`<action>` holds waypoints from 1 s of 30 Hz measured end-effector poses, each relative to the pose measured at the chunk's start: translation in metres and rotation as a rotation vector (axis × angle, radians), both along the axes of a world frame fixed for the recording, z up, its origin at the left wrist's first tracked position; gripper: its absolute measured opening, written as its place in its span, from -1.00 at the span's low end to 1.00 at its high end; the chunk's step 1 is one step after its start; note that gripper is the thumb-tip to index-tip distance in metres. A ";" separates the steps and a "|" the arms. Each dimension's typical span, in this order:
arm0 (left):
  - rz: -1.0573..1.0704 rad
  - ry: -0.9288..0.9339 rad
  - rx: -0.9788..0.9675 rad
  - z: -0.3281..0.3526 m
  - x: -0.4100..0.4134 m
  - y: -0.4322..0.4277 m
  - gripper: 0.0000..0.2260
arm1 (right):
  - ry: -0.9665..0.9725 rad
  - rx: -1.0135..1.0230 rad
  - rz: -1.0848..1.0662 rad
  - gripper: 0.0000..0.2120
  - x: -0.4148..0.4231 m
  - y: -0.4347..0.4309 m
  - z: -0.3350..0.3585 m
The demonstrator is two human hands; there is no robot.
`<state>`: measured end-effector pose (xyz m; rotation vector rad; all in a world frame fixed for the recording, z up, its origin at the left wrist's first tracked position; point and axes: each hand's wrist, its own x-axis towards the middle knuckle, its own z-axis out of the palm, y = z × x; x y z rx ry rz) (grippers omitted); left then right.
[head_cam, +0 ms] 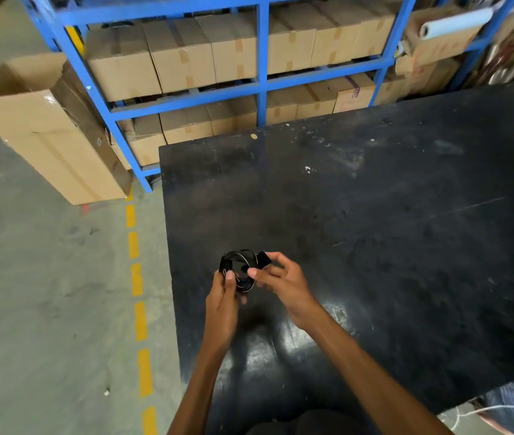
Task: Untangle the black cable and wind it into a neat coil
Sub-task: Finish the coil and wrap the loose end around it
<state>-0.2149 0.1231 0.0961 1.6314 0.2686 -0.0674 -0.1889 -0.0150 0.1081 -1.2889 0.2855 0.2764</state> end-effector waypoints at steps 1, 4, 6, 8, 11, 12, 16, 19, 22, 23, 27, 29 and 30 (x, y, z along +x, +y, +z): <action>-0.026 0.017 -0.036 0.001 0.000 0.002 -0.76 | -0.003 -0.001 0.004 -0.71 0.003 -0.003 0.002; -0.049 0.039 -0.085 0.004 0.002 0.013 -0.76 | -0.015 -0.018 0.054 -0.77 0.010 -0.016 0.008; -0.058 0.034 -0.062 0.008 0.003 0.022 -0.78 | -0.025 -0.036 0.122 -0.79 0.013 -0.025 0.013; -0.110 0.024 -0.061 0.014 0.004 0.028 -0.78 | -0.049 -0.068 0.194 -0.79 0.016 -0.034 0.017; -0.224 -0.027 0.018 0.027 0.010 0.029 -0.79 | -0.069 -0.122 0.273 -0.76 0.018 -0.046 0.022; -0.262 -0.053 0.091 0.031 0.011 0.028 -0.80 | -0.071 -0.115 0.311 -0.77 0.018 -0.048 0.024; -0.403 -0.131 0.342 0.041 0.015 0.022 -0.79 | -0.076 -0.066 0.412 -0.81 0.016 -0.053 0.030; -0.499 -0.136 0.273 0.042 0.014 0.020 -0.77 | -0.074 -0.056 0.422 -0.78 0.014 -0.059 0.030; -0.556 -0.104 0.213 0.040 0.011 0.018 -0.76 | -0.066 -0.020 0.462 -0.73 0.012 -0.062 0.028; -0.554 -0.097 0.208 0.039 0.010 0.018 -0.76 | -0.069 -0.009 0.475 -0.71 0.011 -0.064 0.028; -0.503 -0.103 0.213 0.038 0.008 0.016 -0.75 | -0.112 -0.029 0.511 -0.53 0.007 -0.065 0.025; -0.496 -0.112 0.218 0.038 0.007 0.015 -0.76 | -0.144 -0.100 0.465 -0.52 0.004 -0.059 0.023; -0.494 -0.118 0.225 0.037 0.006 0.013 -0.77 | -0.159 -0.135 0.432 -0.53 0.003 -0.054 0.022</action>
